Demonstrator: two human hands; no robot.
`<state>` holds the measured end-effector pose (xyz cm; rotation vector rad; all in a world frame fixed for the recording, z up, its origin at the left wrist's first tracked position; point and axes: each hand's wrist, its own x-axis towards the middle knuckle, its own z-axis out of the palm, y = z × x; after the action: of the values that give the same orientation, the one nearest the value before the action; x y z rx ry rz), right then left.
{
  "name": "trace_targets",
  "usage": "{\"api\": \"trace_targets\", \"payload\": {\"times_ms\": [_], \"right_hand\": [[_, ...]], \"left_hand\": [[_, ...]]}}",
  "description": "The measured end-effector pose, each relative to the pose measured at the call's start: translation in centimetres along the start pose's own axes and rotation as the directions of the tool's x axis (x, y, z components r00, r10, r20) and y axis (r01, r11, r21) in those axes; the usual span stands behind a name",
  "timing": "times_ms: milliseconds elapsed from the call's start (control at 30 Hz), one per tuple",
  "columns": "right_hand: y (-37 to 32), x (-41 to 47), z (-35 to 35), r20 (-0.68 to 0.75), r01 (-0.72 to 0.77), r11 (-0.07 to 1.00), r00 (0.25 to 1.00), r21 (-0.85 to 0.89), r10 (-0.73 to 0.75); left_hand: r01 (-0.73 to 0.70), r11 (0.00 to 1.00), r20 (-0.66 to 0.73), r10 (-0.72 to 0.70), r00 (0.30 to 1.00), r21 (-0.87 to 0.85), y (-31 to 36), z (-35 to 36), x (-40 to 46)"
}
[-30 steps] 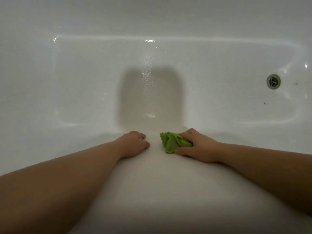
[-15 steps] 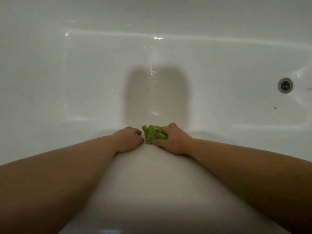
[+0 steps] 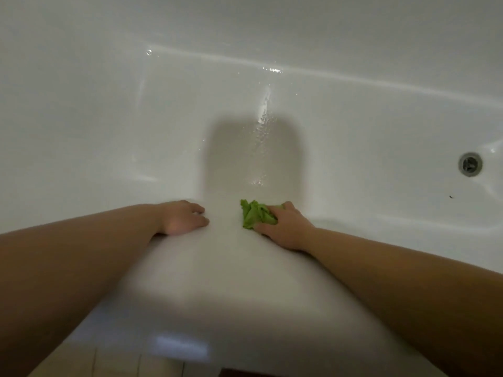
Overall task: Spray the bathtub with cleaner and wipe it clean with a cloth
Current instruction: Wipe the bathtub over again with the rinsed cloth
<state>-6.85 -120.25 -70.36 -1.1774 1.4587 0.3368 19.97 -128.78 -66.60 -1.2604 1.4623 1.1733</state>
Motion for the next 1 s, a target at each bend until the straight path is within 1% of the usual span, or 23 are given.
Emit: {"api": "trace_targets", "payload": {"times_ms": [100, 167, 233, 333, 400, 433, 500, 533, 567, 633, 700, 733, 800, 867, 933, 1000], "right_hand": [[-2.4, -3.9, -0.4, 0.065, 0.157, 0.984, 0.985, 0.08, -0.162], [-1.4, -6.1, -1.3, 0.101, 0.186, 0.973, 0.975, 0.135, -0.2], [0.2, -7.2, -2.5, 0.101, 0.162, 0.978, 0.979, 0.134, -0.177], [1.1, -6.4, -2.9, 0.018, 0.031, 0.999, 0.999, 0.027, -0.032], [-0.3, -5.1, -2.1, -0.009, -0.038, 0.999, 0.999, 0.006, 0.038], [-1.5, -4.7, -1.7, -0.005, -0.031, 0.999, 0.999, 0.007, 0.031], [-4.4, -5.2, -1.0, 0.042, 0.085, 0.996, 0.995, 0.037, -0.087], [-5.7, -6.3, -0.9, 0.064, 0.165, 0.984, 0.983, 0.073, -0.17], [-6.2, -7.8, -1.0, 0.088, 0.209, 0.97, 0.971, 0.124, -0.221], [-6.2, -10.8, -1.9, 0.123, 0.233, 0.944, 0.956, 0.232, -0.266], [-4.9, -12.5, -2.7, 0.112, 0.239, 0.925, 0.953, 0.294, -0.282], [-4.2, -12.6, -3.0, 0.097, 0.234, 0.928, 0.958, 0.288, -0.272], [-3.6, -11.5, -3.1, 0.073, 0.188, 0.96, 0.976, 0.206, -0.207], [-4.9, -10.0, -2.4, 0.058, 0.141, 0.982, 0.987, 0.128, -0.149], [-7.1, -9.0, -1.4, 0.072, 0.173, 0.977, 0.981, 0.122, -0.183], [-9.4, -9.6, -0.7, 0.105, 0.255, 0.953, 0.956, 0.163, -0.274]], "left_hand": [[0.013, 1.0, -0.001, -0.013, 1.0, 0.022, 0.0, -0.3, -1.2], [0.011, 1.0, 0.001, -0.011, 1.0, 0.028, 0.1, -0.4, -2.1], [0.003, 0.999, -0.002, -0.003, 1.0, 0.038, 0.4, -0.5, -3.2], [-0.002, 0.999, -0.021, 0.003, 1.0, 0.044, 0.4, -0.6, -4.2], [-0.006, 0.998, -0.034, 0.007, 0.999, 0.055, 0.3, -0.6, -4.6], [-0.01, 0.998, -0.043, 0.013, 0.999, 0.063, 0.2, -0.6, -4.8], [-0.017, 0.996, -0.049, 0.022, 0.999, 0.082, 0.1, -0.9, -5.2], [-0.018, 0.996, -0.04, 0.022, 0.999, 0.088, 0.0, -1.0, -5.3], [-0.023, 0.996, -0.035, 0.026, 0.999, 0.087, -0.1, -1.1, -5.6], [-0.033, 0.996, -0.031, 0.035, 0.999, 0.084, -0.3, -1.4, -6.0], [-0.035, 0.997, -0.027, 0.037, 0.999, 0.075, -0.7, -1.6, -6.3], [-0.033, 0.997, -0.025, 0.034, 0.999, 0.07, -1.0, -1.6, -6.4], [-0.03, 0.997, -0.024, 0.032, 0.999, 0.068, -1.5, -1.7, -6.6], [-0.015, 0.998, -0.023, 0.016, 1.0, 0.062, -2.2, -1.8, -6.8], [0.001, 0.998, -0.023, 0.001, 1.0, 0.066, -2.9, -2.0, -6.9], [0.004, 0.998, -0.019, -0.003, 1.0, 0.06, -3.5, -2.1, -6.7]]}}
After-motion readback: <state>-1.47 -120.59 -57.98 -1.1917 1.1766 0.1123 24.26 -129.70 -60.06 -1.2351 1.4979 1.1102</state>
